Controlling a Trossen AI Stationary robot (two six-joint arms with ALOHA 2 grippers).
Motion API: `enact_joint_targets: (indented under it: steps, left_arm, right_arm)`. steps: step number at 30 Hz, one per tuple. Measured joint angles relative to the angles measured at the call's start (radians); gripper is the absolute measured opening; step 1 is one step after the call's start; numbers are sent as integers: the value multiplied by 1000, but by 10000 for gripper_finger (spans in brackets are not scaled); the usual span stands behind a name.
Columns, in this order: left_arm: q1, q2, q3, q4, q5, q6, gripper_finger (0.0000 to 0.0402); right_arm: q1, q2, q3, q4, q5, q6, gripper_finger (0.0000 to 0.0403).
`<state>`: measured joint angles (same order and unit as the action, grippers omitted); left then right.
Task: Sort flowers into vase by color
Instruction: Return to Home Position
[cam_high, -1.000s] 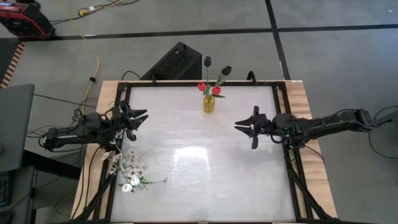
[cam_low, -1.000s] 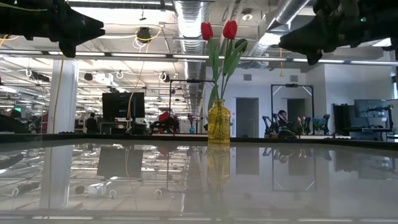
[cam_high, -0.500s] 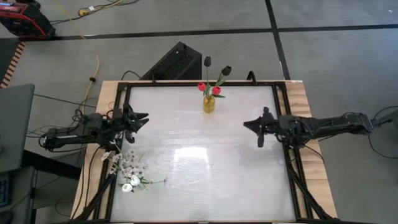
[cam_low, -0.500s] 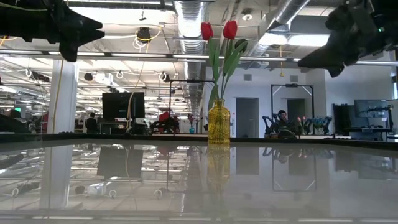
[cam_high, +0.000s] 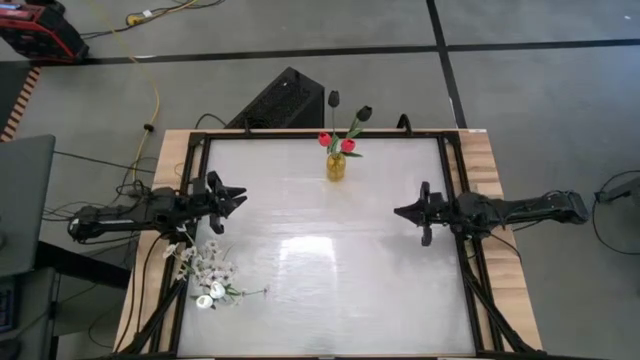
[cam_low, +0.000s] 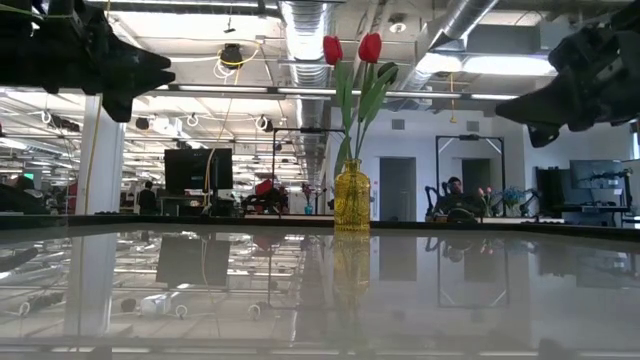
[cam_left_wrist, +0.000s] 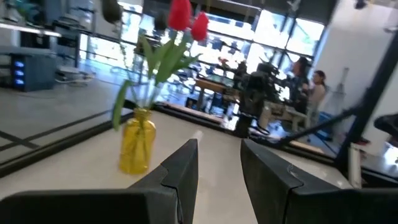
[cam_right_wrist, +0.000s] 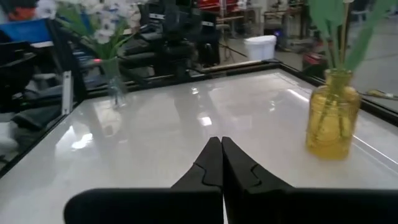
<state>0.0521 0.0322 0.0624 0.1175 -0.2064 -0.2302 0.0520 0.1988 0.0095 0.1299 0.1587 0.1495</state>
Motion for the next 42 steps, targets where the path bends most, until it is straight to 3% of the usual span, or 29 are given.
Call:
enact_joint_targets:
  steps: [8, 15, 21, 35, 42]
  left_arm:
    - [-1, 0, -1, -26, 79, -21, 109]
    - [-26, 0, -15, -61, 54, -6, 109]
    - [-37, 14, -52, -35, 12, 9, 109]
    - [-37, 56, -52, -66, 31, 209, 109]
    - [-37, 66, -52, -66, 55, 141, 109]
  right_arm:
    - [-176, -62, -1, -60, -205, -25, 16]
    - [-303, -96, -2, -89, -266, -23, 21]
    - [-341, -96, -2, -85, -317, -4, 21]
    - [-328, -94, -3, -92, -269, -71, 51]
    - [-328, -94, -3, -92, -266, -71, 53]
